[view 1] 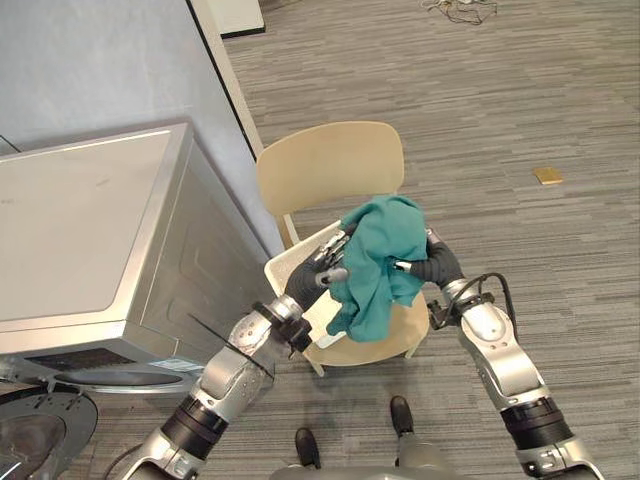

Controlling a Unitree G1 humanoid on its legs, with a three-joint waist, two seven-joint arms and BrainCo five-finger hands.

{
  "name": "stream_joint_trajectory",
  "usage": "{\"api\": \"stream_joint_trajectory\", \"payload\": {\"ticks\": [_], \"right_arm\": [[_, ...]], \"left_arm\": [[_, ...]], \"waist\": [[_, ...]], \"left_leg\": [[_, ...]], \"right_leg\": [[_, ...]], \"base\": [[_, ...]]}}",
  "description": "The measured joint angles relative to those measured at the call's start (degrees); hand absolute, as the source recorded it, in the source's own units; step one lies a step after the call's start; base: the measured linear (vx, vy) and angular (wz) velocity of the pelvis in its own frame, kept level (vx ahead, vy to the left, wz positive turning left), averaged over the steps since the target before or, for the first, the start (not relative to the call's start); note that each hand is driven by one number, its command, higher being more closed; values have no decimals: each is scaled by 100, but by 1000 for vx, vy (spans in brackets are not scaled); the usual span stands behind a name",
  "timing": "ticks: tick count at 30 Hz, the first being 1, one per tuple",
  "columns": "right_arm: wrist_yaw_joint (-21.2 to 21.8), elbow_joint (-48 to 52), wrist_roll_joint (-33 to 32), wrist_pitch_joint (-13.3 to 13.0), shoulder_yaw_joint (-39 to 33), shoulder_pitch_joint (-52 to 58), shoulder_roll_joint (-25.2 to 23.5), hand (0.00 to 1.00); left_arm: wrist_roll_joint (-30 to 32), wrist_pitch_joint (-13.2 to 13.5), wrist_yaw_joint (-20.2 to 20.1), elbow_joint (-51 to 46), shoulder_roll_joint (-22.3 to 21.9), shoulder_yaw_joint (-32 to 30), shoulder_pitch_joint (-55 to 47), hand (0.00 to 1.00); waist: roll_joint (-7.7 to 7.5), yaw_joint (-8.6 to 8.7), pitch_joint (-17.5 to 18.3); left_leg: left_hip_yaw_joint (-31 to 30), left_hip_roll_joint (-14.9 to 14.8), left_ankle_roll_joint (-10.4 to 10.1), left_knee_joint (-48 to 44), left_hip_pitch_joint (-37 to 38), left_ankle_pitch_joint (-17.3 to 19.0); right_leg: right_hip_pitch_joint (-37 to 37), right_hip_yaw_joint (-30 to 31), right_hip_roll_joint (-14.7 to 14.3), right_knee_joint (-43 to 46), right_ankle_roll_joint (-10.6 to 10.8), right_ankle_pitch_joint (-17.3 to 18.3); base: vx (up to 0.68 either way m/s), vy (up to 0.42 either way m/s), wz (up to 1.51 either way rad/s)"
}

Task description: Pick up the laundry basket with both hands and put the clothes into the washing machine.

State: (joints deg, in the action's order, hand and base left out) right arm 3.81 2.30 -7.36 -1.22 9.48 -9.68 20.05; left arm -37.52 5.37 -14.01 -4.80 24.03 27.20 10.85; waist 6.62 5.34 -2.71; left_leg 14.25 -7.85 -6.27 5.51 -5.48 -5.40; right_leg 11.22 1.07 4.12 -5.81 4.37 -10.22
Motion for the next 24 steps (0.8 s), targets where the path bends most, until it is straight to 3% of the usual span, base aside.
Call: {"api": "stream_joint_trajectory", "payload": {"ticks": [8,16,24], "right_arm": [[25,-143,-183,-1,-8,-30,76,100],[150,-811,-545,52,371,-400,194,100],[146,-1182,-543,174,516,-543,238,100]], "left_arm": [[83,6,-331,-14,444,219,81,0],[-1155,-379,-525,48,835,707,175,0],[-972,-389,-616,425,846,1139,318,0]], "waist": [[-61,3,-42],[-142,-53,-90],[-171,-137,-75]], "left_leg": [[-29,-5,27,12,1,-20],[-76,-7,28,4,34,-22],[-77,-9,30,1,42,-24]], "right_leg": [[-40,-76,2,11,-25,-18],[-96,-109,1,-8,-27,-19],[-104,-115,-2,-8,-39,-30]], "base": [[3,1,3],[0,2,2],[0,0,0]]}}
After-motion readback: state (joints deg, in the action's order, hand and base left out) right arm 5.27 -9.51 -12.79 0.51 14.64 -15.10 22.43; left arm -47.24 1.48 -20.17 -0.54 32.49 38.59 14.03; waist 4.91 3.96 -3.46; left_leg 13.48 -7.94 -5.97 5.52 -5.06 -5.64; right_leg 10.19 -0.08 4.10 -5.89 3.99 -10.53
